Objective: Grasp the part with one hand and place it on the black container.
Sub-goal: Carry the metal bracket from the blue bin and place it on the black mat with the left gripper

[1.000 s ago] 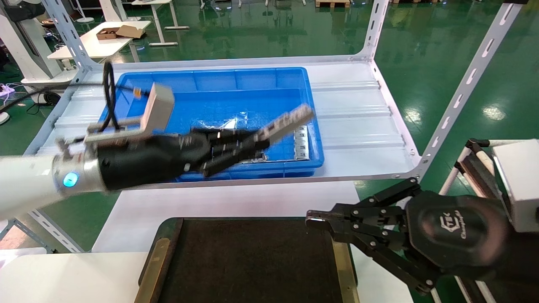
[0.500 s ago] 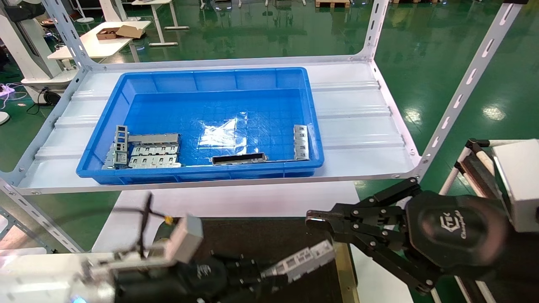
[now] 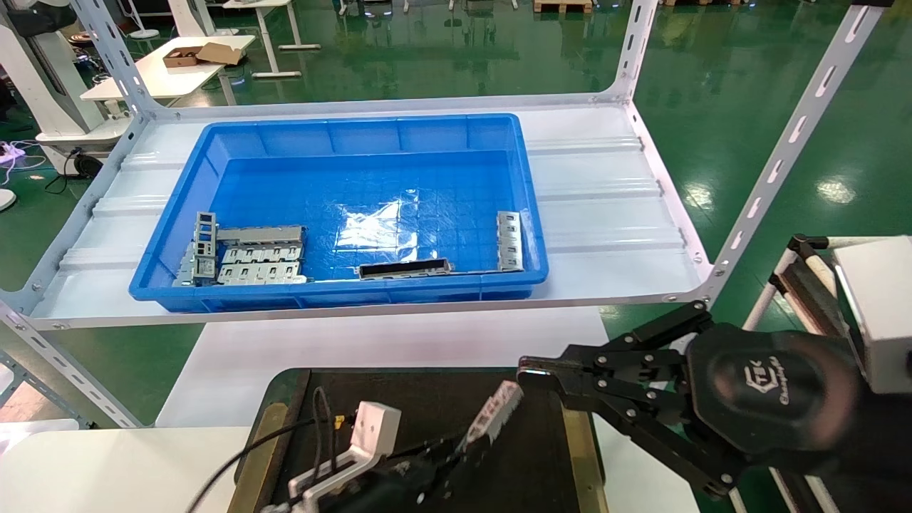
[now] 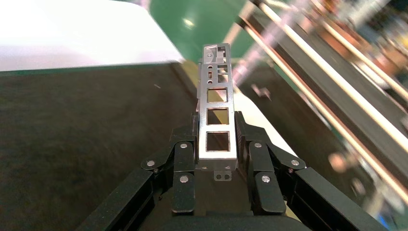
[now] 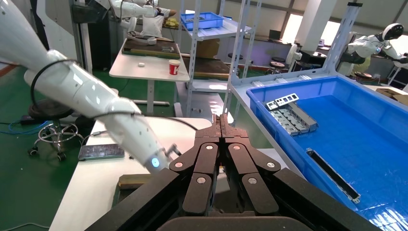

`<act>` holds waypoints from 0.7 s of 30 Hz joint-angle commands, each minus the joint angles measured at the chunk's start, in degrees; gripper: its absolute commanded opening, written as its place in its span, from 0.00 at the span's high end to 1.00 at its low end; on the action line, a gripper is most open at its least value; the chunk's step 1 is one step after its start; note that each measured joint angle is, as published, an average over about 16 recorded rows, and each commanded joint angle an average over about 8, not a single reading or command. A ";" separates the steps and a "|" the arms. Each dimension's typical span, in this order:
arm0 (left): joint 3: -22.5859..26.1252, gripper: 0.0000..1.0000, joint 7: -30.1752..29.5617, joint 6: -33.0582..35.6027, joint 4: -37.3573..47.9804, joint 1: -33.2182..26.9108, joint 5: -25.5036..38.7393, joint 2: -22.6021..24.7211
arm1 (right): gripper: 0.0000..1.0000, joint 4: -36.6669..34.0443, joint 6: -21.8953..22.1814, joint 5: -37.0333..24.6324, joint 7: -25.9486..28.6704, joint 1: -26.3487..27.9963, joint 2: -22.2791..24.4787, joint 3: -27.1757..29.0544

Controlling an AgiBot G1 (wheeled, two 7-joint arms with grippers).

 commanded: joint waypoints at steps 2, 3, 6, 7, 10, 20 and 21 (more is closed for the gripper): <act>1.48 1.00 -2.33 -8.32 0.78 0.62 1.11 3.69 | 1.00 0.00 0.00 0.00 0.00 0.00 0.00 0.00; 2.05 1.00 -2.96 -10.40 1.51 0.40 1.08 4.92 | 1.00 0.00 0.00 0.00 0.00 0.00 0.00 0.00; 3.82 1.00 -4.47 -15.67 3.94 -0.49 0.54 8.32 | 1.00 0.00 0.00 0.00 0.00 0.00 0.00 0.00; 4.41 1.00 -4.86 -17.14 4.80 -0.84 0.22 9.34 | 1.00 0.00 0.00 0.00 0.00 0.00 0.00 0.00; 6.27 1.00 -5.74 -20.98 7.44 -1.91 -1.12 12.20 | 1.00 0.00 0.00 0.00 0.00 0.00 0.00 0.00; 12.91 1.00 -6.89 -28.81 13.35 -4.85 -8.82 17.16 | 1.00 0.00 0.00 0.01 0.00 0.00 0.00 -0.01; 13.70 1.00 -6.91 -29.36 13.65 -5.14 -9.79 17.30 | 1.00 0.00 0.00 0.01 0.00 0.00 0.00 -0.01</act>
